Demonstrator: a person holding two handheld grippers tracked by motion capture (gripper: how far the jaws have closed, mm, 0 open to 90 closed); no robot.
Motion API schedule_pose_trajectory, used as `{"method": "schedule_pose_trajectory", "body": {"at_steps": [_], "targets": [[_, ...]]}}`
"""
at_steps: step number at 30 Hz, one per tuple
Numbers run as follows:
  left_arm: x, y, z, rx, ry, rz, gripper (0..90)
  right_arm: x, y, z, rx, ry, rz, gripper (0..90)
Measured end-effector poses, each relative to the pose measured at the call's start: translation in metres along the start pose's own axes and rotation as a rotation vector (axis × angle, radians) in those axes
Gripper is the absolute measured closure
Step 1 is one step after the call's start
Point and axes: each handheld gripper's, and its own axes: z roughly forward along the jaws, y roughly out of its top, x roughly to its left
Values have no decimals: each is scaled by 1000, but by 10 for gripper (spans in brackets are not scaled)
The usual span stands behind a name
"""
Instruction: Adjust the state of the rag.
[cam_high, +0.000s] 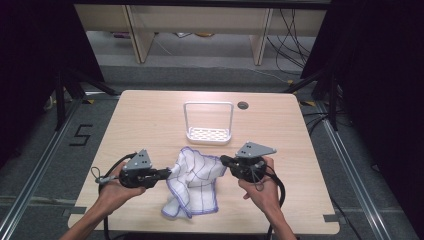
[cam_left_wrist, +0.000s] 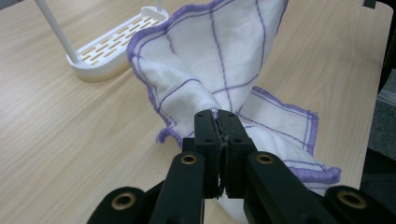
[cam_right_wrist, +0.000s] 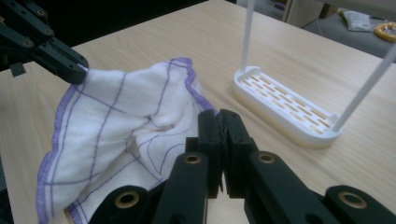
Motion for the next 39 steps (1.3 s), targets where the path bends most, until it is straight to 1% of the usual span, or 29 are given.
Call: {"method": "schedule_pose_trajectory", "body": {"at_steps": [2, 3, 6, 7, 8, 11, 12, 13, 14, 16, 17, 18, 19, 20, 21, 22, 24, 25, 26, 27, 29, 31, 32, 33, 35, 36, 37, 38, 39], "targets": [[3, 3, -4, -5, -11, 14, 870, -3, 0, -10, -9, -13, 2, 884], [6, 4, -7, -6, -4, 28, 870, -4, 0, -15, -18, -20, 1, 884], [11, 9, -11, -17, -6, 36, 871, -5, 1, -33, -34, -41, 11, 884], [13, 10, -12, -19, -14, 35, 871, -8, 2, -38, -53, -48, -11, 884], [14, 12, -14, -14, -10, 39, 871, -7, 2, -45, -42, -54, 16, 884], [20, 19, -14, 3, -5, 60, 872, -14, 3, -58, -55, -85, -8, 884], [22, 22, -13, 12, -5, 68, 871, -16, 3, -60, -53, -93, 8, 884], [25, 25, -11, 14, 5, 71, 872, -21, 2, -60, -54, -102, -3, 884], [27, 27, -8, 21, 15, 71, 872, -24, 2, -61, -30, -100, 24, 885], [30, 29, -4, 22, 24, 75, 871, -33, 1, -54, -15, -117, 36, 884], [37, 32, 6, 33, 47, 70, 871, -40, 1, -49, 5, -119, 30, 884], [42, 33, 11, 65, 53, 89, 871, -46, 0, -43, 15, -128, 38, 884], [46, 33, 18, 72, 61, 80, 871, -51, -1, -37, 30, -124, 62, 884], [50, 32, 25, 87, 64, 71, 871, -57, -3, -29, 39, -133, 65, 884], [50, 32, 25, 87, 64, 71, 871, -57, -3, -29, 39, -133, 65, 884], [58, 29, 36, 108, 70, 55, 871, -67, -5, -14, 79, -142, 71, 884], [64, 26, 47, 130, 75, 41, 871, -76, -8, 1, 109, -152, 83, 884], [66, 24, 51, 146, 69, 36, 870, -79, -9, 7, 140, -152, 106, 884], [68, 22, 56, 162, 67, 29, 870, -85, -11, 14, 150, -157, 78, 884], [68, 22, 56, 162, 67, 29, 870, -86, -13, 21, 163, -158, 111, 884], [74, 13, 68, 202, 60, 8, 869, -92, -16, 32, 218, -168, 93, 884], [77, 7, 74, 234, 63, 2, 867, -96, -20, 45, 234, -185, 89, 883], [79, 4, 77, 242, 52, -4, 867, -98, -22, 49, 266, -187, 73, 883], [79, 4, 77, 242, 52, -4, 867, -98, -22, 49, 266, -187, 73, 883], [78, -2, 80, 260, 49, -19, 860, -101, -27, 63, 316, -205, 73, 879], [78, -3, 81, 258, 55, -28, 851, -103, -29, 67, 333, -206, 56, 871], [78, -3, 81, 258, 55, -28, 822, -103, -29, 67, 333, -206, 56, 871], [80, -4, 81, 260, 82, -44, 756, -104, -31, 73, 339, -224, 73, 777], [80, -4, 79, 256, 85, -61, 717, -104, -31, 74, 341, -250, 82, 724]]}}
